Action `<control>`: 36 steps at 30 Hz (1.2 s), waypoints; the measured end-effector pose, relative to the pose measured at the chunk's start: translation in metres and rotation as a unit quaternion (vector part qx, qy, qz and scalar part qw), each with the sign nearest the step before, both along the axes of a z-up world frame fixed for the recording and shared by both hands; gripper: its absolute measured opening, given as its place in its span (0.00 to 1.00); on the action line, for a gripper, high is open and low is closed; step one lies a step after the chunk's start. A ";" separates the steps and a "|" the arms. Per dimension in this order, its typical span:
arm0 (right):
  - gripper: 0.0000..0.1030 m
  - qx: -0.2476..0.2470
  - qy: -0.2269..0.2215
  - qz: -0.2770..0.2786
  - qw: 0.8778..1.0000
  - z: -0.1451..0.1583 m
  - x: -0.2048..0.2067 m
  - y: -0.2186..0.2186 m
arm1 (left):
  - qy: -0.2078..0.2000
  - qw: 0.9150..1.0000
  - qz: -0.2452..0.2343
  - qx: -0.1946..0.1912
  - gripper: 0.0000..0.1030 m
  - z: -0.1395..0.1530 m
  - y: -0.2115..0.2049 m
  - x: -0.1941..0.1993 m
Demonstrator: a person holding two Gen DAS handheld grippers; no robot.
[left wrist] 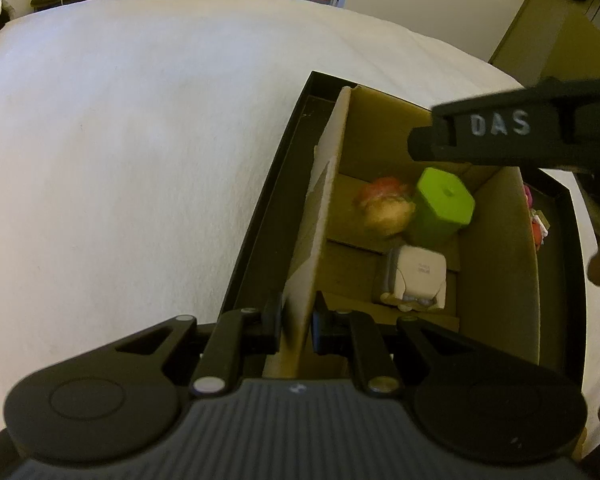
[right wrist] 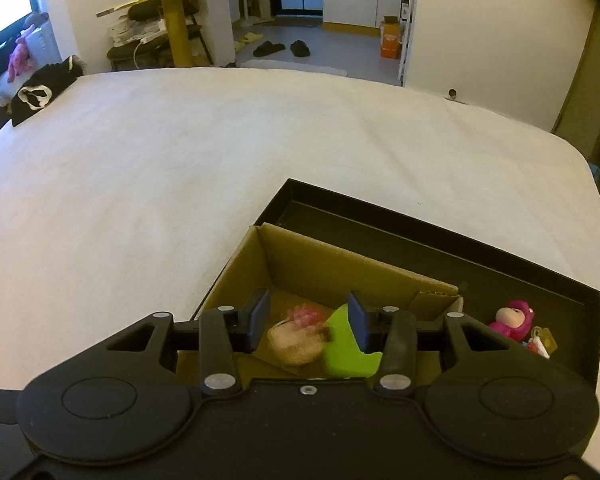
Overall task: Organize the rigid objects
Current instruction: 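Lift the figurine with the right gripper and lower it into the box, then open the right gripper to release the figurine beside the white charger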
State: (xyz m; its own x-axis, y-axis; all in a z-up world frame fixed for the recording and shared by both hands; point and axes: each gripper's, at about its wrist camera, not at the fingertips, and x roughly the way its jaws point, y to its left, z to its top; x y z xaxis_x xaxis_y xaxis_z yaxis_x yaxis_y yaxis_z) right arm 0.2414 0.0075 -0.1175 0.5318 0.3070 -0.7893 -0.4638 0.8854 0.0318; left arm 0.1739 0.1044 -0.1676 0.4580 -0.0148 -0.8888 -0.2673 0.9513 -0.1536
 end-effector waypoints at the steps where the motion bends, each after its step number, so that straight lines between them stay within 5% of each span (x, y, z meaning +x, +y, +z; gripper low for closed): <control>1: 0.42 0.000 0.001 0.000 1.000 0.000 -0.001 -0.002 | 0.000 1.000 0.000 0.001 0.13 0.000 0.000 0.000; 13: 0.45 0.010 0.009 -0.021 1.000 0.004 -0.009 -0.031 | 0.009 1.000 -0.006 0.019 0.13 0.005 -0.010 0.004; 26: 0.76 0.043 -0.017 -0.026 0.999 0.015 -0.015 -0.069 | 0.033 0.998 -0.003 0.050 0.18 0.010 -0.023 0.015; 36: 0.78 0.053 -0.038 -0.043 0.997 0.015 -0.015 -0.100 | 0.041 0.995 0.014 0.088 0.37 0.014 -0.032 0.024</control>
State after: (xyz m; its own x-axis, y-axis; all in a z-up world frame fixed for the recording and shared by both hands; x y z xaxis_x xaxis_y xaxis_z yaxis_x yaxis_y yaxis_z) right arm 0.2259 -0.0926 -0.1027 0.6164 0.3374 -0.7115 -0.3906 0.9156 0.0957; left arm 0.1976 0.0721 -0.1531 0.3826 0.1570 -0.9105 -0.2992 0.9534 0.0386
